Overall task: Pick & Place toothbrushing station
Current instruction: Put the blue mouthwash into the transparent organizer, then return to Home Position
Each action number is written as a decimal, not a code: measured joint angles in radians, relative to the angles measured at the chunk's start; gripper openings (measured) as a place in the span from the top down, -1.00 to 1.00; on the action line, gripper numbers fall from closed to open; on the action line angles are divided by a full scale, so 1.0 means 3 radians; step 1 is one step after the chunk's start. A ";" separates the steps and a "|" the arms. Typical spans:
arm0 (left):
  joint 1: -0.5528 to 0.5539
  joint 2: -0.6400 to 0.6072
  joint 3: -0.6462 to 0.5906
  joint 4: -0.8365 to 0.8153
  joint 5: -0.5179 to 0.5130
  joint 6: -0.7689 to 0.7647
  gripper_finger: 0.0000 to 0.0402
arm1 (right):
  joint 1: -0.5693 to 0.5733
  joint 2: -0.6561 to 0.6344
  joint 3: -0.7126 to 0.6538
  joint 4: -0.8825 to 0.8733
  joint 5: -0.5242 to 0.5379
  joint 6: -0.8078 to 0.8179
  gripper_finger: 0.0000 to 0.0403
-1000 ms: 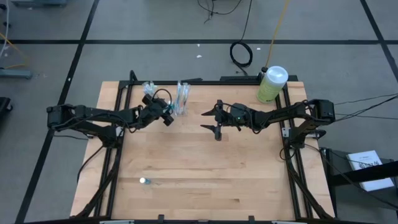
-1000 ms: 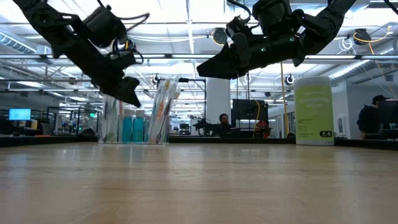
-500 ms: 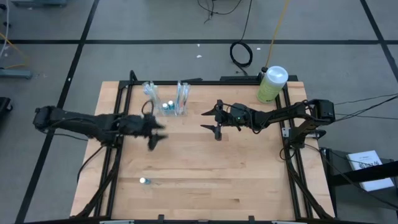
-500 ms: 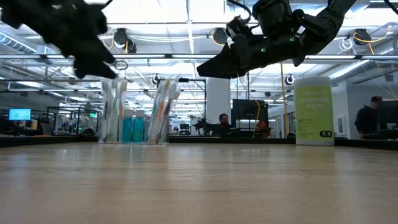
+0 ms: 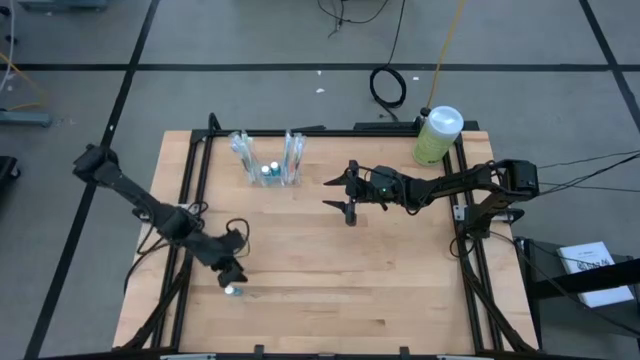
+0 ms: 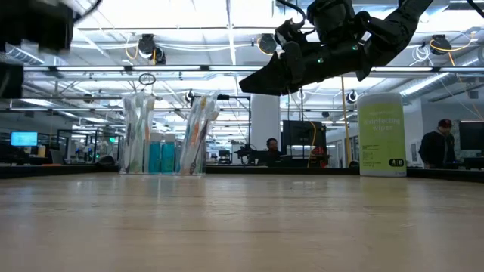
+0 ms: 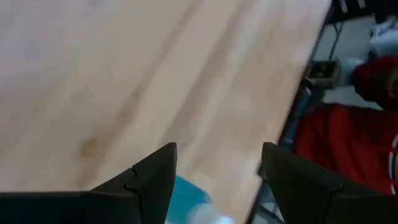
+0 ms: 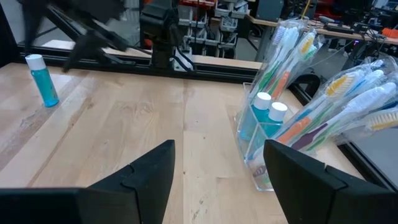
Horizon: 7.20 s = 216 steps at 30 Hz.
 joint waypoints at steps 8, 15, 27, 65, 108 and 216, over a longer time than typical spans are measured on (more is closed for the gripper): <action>-0.0520 0.0522 0.1331 -0.0351 -0.1173 0.1281 -0.20 | 0.0000 0.0000 0.0000 0.0074 0.0000 0.0079 -0.18; -0.0949 0.1209 0.2028 -0.1191 -0.1704 0.2084 -0.20 | 0.0015 0.0000 -0.0001 0.0074 -0.0005 0.0106 -0.18; -0.0746 0.1694 0.2038 -0.1729 0.0065 0.0676 -0.20 | 0.0016 0.0000 -0.0001 0.0075 -0.0013 0.0095 -0.18; -0.0757 0.2164 0.2038 -0.2424 -0.0024 0.1063 0.07 | 0.0017 0.0000 -0.0003 0.0079 -0.0014 0.0052 -0.18; 0.1939 0.1407 0.3151 -0.3203 -0.1580 0.3125 0.52 | 0.0001 -0.0722 -0.0004 -0.0769 0.0345 -0.0125 -0.18; 0.3946 0.1499 0.3167 -0.2419 -0.0108 0.5186 -0.53 | 0.0010 -0.0717 -0.0004 -0.0908 0.0336 -0.0254 -0.18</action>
